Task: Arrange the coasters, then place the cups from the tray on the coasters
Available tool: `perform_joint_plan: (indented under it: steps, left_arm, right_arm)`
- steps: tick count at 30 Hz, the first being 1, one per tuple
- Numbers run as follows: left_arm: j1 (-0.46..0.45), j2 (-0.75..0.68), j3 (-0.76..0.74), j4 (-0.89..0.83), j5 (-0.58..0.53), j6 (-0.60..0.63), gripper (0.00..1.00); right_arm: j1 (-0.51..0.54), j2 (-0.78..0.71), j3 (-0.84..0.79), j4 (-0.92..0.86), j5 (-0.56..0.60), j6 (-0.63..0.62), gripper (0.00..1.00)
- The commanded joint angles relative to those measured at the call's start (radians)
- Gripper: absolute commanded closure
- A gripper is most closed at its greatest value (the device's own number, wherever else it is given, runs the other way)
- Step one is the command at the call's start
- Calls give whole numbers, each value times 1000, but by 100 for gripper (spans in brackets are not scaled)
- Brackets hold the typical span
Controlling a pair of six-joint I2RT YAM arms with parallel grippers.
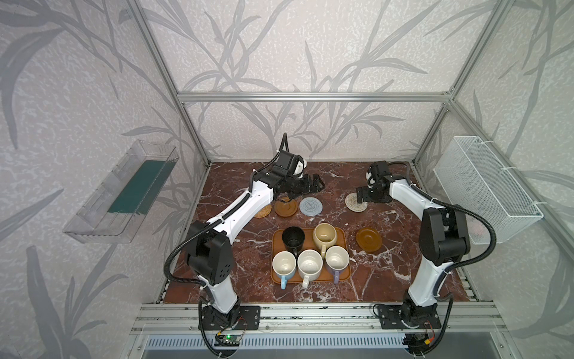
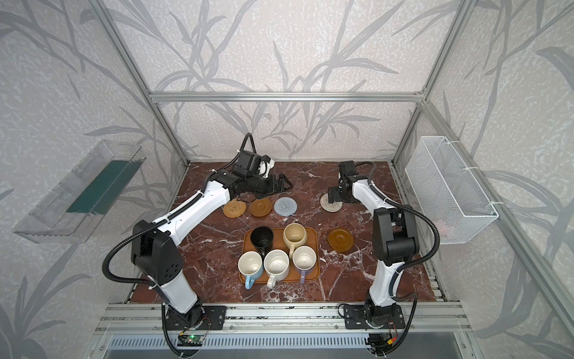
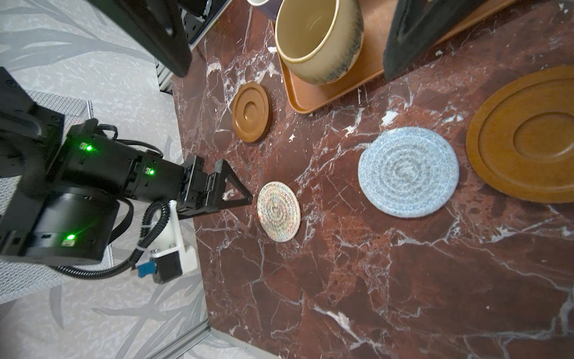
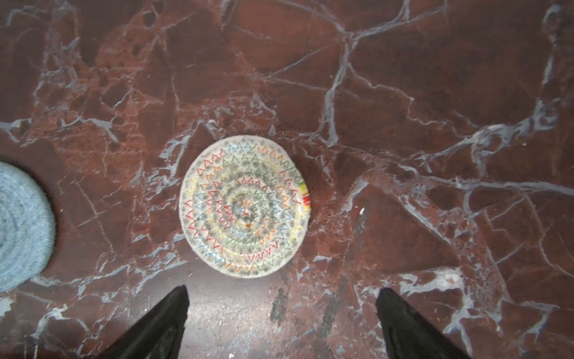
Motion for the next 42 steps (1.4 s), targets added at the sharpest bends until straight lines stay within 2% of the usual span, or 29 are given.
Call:
perform_joint_plan:
  steps: [1, 6, 15, 29, 42]
  left_arm:
    - [-2, 21, 26, 34, -7, 12, 4]
    - [-2, 42, 16, 97, 3, -4, 8]
    - [-14, 111, 44, 110, 1, -35, 8]
    - [-36, 191, 89, 107, 14, -39, 8]
    - [-48, 219, 111, 101, 15, -37, 8]
  right_arm:
    - [0, 30, 35, 2, -25, 19, 8]
    - [-14, 86, 74, -5, -37, 22, 23]
    - [-44, 179, 138, -37, -52, 0, 35]
    - [-52, 294, 254, -110, -90, -37, 48]
    - [-52, 323, 266, -132, -110, -53, 55]
